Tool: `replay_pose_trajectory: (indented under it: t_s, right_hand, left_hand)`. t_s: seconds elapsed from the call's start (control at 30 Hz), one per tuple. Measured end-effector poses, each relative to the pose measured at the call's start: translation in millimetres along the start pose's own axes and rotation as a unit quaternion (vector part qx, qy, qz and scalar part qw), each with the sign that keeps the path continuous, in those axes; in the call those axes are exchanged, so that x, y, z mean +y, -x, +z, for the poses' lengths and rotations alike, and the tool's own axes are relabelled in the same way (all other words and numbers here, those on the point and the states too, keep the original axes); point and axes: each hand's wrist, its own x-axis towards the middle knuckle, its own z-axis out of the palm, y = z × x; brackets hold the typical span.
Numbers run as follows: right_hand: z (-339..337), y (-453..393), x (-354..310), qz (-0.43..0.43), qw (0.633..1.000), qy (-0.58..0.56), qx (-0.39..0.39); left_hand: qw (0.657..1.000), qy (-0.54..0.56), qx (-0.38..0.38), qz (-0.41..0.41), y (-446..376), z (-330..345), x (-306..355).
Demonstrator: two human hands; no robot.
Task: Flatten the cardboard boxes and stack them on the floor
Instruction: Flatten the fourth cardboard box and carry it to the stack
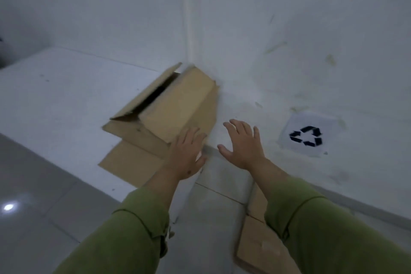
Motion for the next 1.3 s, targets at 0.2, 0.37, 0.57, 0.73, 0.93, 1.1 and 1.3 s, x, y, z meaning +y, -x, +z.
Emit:
replay_pose_trajectory:
  t_s: [0.2, 0.37, 0.57, 0.73, 0.93, 1.1, 1.3]
  right_hand:
    - [20.8, -59.6, -106.1, 0.047, 0.993, -0.112, 0.002]
    - [48.0, -94.1, -143.1, 0.267, 0.904, -0.333, -0.014]
    - [80.2, -129.5, -175.8, 0.356, 0.828, -0.427, 0.067]
    - [98.1, -150.7, -214.9, 0.364, 0.833, -0.405, 0.100]
    - [106.5, -176.6, -253.2, 0.340, 0.866, -0.355, 0.084]
    - [126.6, -213.0, -317.7, 0.332, 0.870, -0.360, 0.051]
    - [156.6, -259.3, -388.5, 0.325, 0.860, -0.392, 0.035]
  left_hand:
    - [0.998, -0.001, 0.040, -0.045, 12.5, -47.2, -108.6]
    - [0.989, 0.029, 0.062, -0.129, 29.5, -54.7, -177.3]
    - [0.878, 0.400, 0.003, -0.265, -3.2, -41.4, -247.0]
    - [0.846, 0.423, -0.007, -0.324, -30.7, -42.9, -299.8]
    - [0.842, 0.445, -0.012, -0.304, -37.9, -45.1, -369.0]
    - [0.828, 0.467, 0.000, -0.311, -33.1, -59.5, -447.4]
    - [0.858, 0.436, -0.075, -0.260, -27.4, -87.0, -544.2]
